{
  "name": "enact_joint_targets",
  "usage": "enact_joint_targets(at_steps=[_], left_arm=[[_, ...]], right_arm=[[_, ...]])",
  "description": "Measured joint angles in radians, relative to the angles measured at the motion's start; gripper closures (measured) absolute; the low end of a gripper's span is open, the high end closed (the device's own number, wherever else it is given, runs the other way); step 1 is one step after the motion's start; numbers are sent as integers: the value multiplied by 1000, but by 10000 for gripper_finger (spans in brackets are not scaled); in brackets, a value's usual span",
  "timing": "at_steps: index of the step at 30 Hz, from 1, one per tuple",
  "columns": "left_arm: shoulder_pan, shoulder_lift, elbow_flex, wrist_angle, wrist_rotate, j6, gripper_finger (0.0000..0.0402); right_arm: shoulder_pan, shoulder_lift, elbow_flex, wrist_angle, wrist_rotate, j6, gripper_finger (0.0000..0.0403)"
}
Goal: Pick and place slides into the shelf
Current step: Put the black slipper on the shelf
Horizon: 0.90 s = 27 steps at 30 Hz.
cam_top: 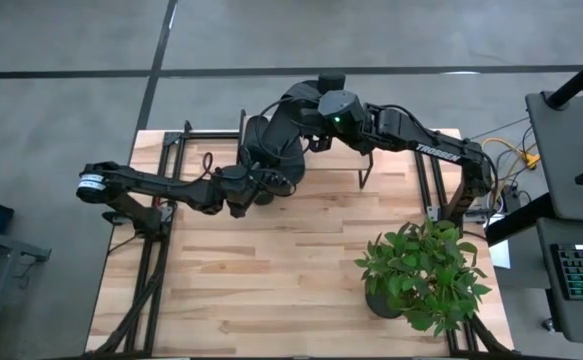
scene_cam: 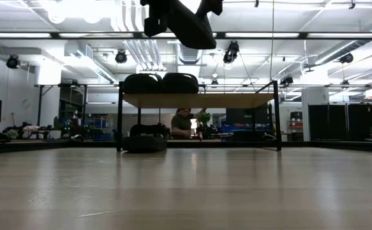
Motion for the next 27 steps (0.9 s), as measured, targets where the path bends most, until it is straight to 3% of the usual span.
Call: enact_joint_targets(at_steps=[10,18,27], left_arm=[[-1,-5,0,18,-9,18,358],[-3,-8,-2,37,1,18,278],[-3,-10,-6,35,-12,-13,260]], right_arm=[[0,0,0,12,0,-11,394],[3,0,0,15,0,-30,395],[3,0,0,10,36,-57,395]])
